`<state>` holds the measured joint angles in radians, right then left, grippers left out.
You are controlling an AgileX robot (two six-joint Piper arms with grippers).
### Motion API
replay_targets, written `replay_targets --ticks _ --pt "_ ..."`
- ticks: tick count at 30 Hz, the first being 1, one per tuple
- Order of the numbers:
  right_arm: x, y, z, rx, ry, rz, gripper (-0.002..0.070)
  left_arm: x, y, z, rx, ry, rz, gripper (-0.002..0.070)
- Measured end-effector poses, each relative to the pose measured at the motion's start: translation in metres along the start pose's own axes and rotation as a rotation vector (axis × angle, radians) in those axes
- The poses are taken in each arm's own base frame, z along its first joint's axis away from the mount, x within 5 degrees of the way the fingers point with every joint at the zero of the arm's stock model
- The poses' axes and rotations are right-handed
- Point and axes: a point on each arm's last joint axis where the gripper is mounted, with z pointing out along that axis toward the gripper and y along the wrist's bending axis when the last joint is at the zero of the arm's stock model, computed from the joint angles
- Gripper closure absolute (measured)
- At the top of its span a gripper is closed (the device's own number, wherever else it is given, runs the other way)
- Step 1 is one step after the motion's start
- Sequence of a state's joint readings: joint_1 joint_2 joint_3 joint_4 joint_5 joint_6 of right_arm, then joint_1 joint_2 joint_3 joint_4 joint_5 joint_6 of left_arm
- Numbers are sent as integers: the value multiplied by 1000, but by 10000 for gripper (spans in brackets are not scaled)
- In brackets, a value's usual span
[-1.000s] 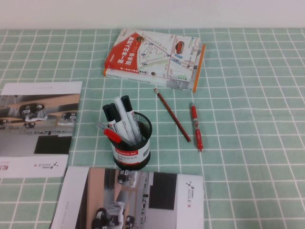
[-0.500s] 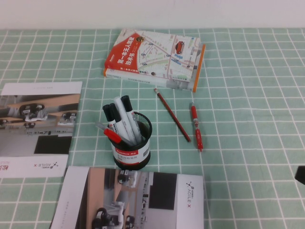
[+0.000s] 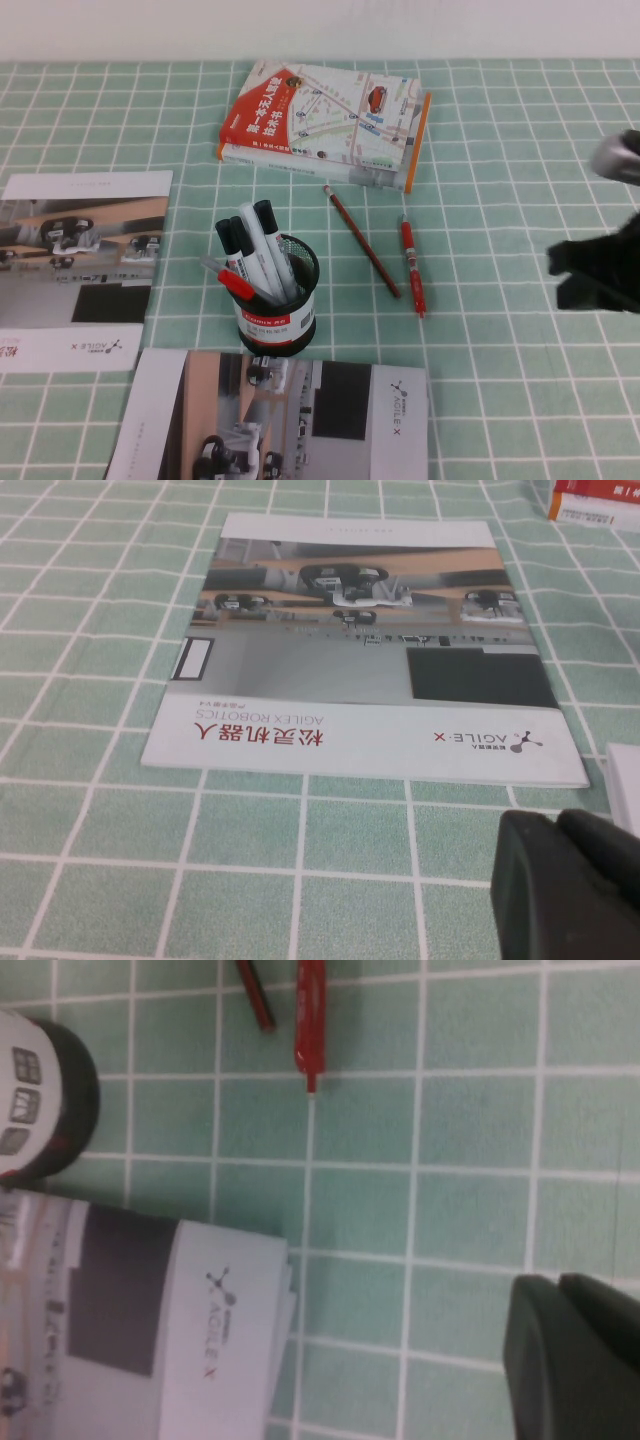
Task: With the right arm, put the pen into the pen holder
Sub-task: Pick up the pen on the table
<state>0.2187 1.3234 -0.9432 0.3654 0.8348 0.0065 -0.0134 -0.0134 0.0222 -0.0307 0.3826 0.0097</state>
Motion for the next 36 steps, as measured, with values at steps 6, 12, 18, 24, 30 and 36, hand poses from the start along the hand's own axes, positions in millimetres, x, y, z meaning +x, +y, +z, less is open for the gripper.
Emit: replay_targets --ticks 6,12,18,24,30,36 --pt "-30 34 28 69 66 -138 696 0 0 0 0 0 0 679" --pt "-55 67 59 85 149 -234 694 0 0 0 0 0 0 679" --pt "-85 94 90 101 155 -257 607 0 0 0 0 0 0 679" --pt "-110 99 129 148 167 -215 477 0 0 0 0 0 0 679" --pt "-122 96 171 182 190 -193 459 0 0 0 0 0 0 679" --pt "-123 91 197 224 238 -202 457 0 0 0 0 0 0 679"
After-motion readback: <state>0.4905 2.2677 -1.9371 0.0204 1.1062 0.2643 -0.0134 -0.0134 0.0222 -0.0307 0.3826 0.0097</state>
